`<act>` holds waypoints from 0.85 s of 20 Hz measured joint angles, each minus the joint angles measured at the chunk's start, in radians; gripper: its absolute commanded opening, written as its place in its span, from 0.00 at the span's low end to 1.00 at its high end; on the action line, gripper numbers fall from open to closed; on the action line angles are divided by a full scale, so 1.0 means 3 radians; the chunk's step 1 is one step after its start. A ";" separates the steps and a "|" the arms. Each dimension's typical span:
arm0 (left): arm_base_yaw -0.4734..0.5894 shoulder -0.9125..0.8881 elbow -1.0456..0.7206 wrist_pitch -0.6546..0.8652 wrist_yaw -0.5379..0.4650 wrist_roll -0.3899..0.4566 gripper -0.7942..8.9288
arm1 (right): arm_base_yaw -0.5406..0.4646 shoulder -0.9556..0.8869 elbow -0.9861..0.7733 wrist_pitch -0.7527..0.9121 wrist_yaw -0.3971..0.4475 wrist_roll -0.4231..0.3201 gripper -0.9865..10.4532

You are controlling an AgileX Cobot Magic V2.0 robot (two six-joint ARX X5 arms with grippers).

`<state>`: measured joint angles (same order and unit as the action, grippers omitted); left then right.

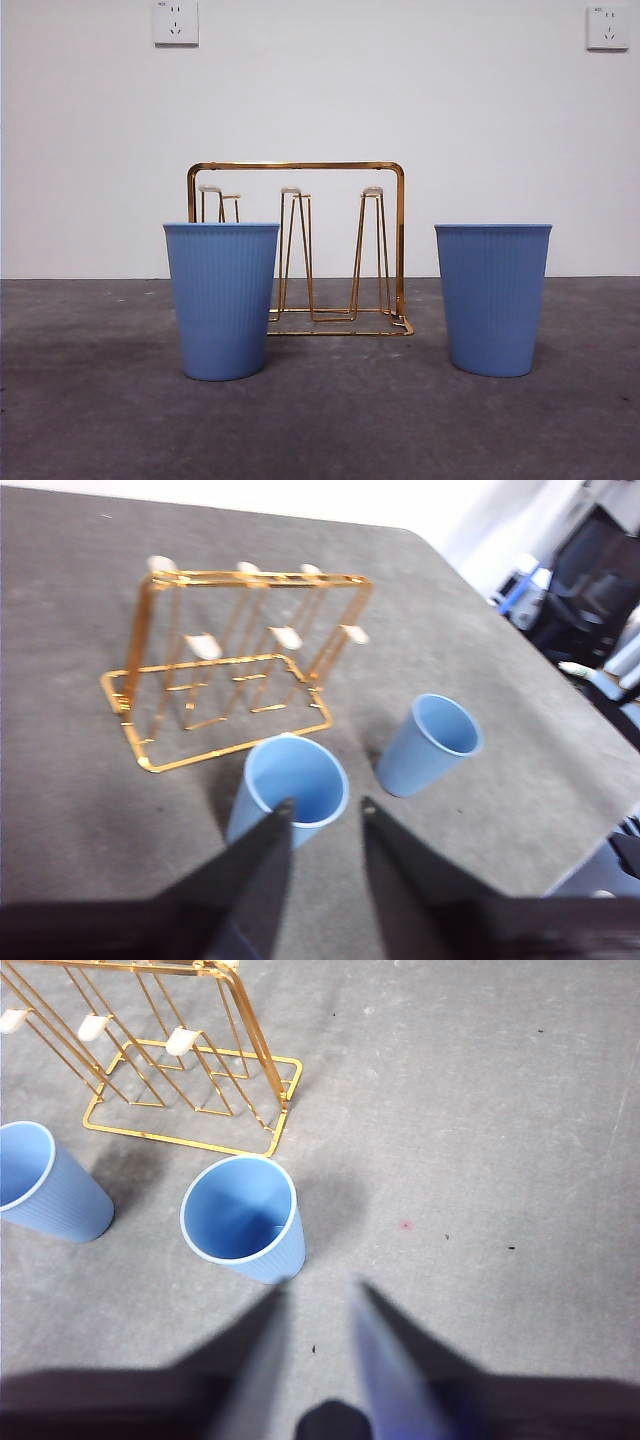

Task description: Pick up cup 1,put cup 1 in the cup rack,pick up cup 2,put cup 2 in the cup rack

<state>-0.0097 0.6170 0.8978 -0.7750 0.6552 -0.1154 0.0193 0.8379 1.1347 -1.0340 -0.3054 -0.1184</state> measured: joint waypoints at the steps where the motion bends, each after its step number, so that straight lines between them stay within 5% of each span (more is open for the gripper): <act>1: 0.0000 0.0013 0.0000 0.0000 0.0051 0.0001 0.73 | 0.0000 0.0000 0.0005 0.0005 -0.0010 0.0003 0.55; 9: -0.0069 0.0125 0.0000 0.0244 0.0642 -0.0036 0.73 | 0.0000 0.0120 0.0065 0.0099 -0.0117 0.0086 0.58; 17: -0.0303 0.0327 0.0000 0.0973 0.1392 -0.0539 0.73 | 0.0298 0.1024 0.0075 0.0312 -0.0108 0.0196 0.58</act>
<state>-0.1005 0.7151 0.8978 -0.4831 1.0729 -0.2771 0.1085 1.1450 1.1572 -0.9405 -0.3378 -0.0597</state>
